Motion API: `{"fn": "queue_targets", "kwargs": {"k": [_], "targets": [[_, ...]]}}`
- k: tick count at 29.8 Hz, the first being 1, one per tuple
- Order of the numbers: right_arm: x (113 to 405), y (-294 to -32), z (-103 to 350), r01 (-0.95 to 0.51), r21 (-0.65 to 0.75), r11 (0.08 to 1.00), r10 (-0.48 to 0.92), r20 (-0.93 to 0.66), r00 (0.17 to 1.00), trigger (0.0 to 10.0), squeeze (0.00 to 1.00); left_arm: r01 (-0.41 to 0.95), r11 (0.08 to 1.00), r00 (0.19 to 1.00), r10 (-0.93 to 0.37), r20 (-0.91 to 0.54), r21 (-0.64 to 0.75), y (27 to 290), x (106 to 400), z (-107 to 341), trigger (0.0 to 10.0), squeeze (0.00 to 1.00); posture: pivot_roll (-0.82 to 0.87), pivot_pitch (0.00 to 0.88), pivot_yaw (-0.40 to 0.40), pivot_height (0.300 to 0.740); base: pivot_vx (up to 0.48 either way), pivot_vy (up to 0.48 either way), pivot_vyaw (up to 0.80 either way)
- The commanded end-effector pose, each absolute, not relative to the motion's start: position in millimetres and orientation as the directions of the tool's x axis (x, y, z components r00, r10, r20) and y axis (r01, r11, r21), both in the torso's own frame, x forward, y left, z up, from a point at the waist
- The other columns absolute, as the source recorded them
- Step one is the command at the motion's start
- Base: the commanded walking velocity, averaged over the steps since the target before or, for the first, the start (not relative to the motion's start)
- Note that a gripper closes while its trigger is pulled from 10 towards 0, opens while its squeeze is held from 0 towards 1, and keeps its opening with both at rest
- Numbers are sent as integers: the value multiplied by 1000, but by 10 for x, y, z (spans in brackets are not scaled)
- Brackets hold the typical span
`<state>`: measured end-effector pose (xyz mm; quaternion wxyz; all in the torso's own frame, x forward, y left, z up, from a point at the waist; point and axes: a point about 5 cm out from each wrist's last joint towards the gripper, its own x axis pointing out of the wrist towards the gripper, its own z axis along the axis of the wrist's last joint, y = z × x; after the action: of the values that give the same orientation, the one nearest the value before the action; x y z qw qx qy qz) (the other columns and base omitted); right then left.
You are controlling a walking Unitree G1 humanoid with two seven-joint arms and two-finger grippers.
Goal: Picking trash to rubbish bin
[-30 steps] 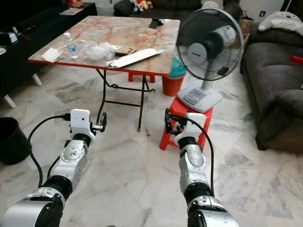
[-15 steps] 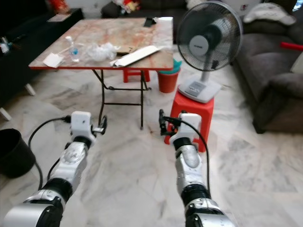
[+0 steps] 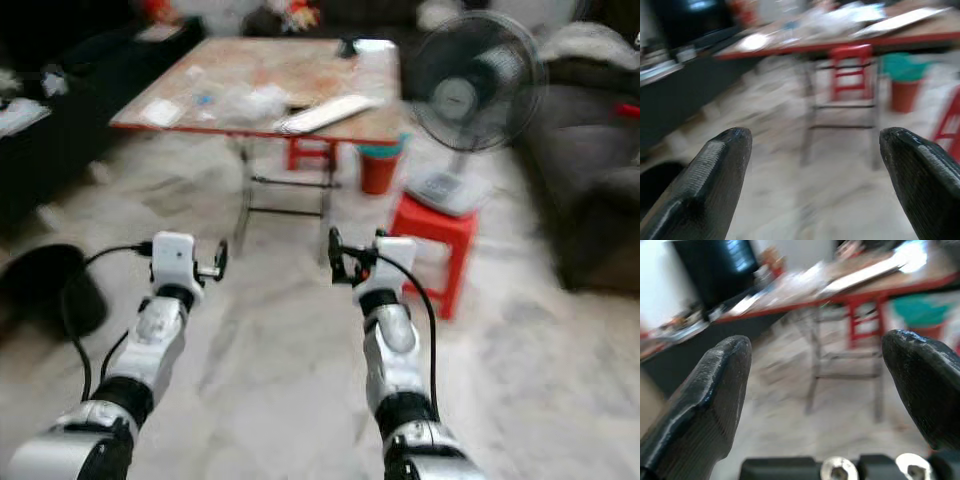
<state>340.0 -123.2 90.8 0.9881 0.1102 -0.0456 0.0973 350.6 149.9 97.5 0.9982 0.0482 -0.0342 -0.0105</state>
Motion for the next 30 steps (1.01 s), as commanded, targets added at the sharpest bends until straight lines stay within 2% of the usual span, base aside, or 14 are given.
{"fn": "queue_targets", "kwargs": {"k": [1,8,18,22,27,30], "targets": [[3429,-1177,953,-221,215,951,199,116,973,10000,0,9,995,997,-17,76,97,1518,3529,1019,10000,0,-29,0,50,740,322,0,0],[3431,-1153,984,-239,197,951,216,132,967,10000,0,3,995,997,-11,82,103,1542,3548,1053,10000,0,-22,0,51,740,318,0,0],[3418,-1134,973,-247,201,948,225,127,966,10000,0,-1,995,997,-7,78,98,1536,3540,1043,10000,0,-27,10,50,740,318,0,654],[3421,-1107,976,-253,198,947,232,126,965,10000,0,2,995,997,-9,80,96,1529,3546,1052,10000,0,-23,13,49,740,319,0,0],[3425,-1084,984,-257,194,947,237,125,964,10000,0,1,995,996,-9,84,95,1528,3552,1068,10000,0,-21,15,50,740,316,0,655],[3430,-1080,976,-252,218,943,231,116,966,10000,0,0,996,996,-8,85,95,1530,3551,1069,10000,0,-21,15,50,740,316,0,0]]}}
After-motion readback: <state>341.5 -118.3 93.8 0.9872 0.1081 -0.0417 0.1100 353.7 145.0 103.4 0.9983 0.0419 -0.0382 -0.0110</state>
